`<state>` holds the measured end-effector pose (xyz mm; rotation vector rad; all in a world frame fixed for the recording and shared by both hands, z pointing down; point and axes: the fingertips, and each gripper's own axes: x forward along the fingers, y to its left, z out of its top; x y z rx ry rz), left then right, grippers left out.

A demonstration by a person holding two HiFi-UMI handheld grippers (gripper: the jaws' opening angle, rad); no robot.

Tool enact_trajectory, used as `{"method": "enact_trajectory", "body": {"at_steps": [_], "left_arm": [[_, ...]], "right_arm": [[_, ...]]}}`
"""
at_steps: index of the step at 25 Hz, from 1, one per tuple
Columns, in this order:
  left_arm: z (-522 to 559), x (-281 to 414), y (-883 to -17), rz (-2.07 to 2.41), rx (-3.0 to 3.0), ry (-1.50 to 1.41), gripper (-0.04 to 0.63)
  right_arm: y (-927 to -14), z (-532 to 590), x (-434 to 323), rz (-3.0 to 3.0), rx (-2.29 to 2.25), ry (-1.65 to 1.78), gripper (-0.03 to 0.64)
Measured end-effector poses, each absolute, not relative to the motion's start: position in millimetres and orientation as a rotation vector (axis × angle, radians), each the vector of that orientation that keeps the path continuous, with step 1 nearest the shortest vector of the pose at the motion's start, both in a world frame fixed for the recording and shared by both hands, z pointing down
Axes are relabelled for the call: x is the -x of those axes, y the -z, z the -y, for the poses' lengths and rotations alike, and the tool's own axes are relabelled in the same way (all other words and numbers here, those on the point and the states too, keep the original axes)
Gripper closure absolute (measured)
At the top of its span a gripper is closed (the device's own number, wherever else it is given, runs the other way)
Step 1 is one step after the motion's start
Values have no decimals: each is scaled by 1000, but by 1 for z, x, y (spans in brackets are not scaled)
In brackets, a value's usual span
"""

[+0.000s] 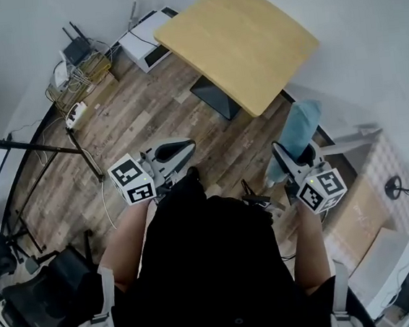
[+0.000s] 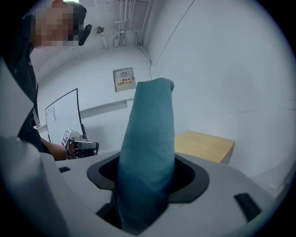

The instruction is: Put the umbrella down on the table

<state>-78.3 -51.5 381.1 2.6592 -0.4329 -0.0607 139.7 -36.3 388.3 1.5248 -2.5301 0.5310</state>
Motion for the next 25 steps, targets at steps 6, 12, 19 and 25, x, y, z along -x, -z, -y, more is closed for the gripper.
{"method": "enact_trajectory", "body": {"at_steps": [6, 12, 19, 25], "left_arm": [[106, 93, -380, 374, -2683, 41, 583], [165, 94, -382, 305, -2680, 40, 583], [220, 80, -383, 211, -2696, 27, 583], [236, 55, -386, 157, -2702, 31, 583]], "right_arm": [[-376, 95, -123, 2524, -1559, -478, 330], [-384, 144, -117, 2476, -1599, -499, 330], [-375, 173, -122, 2442, -1663, -476, 330], [-387, 171, -142, 2408, -1701, -479, 330]]}}
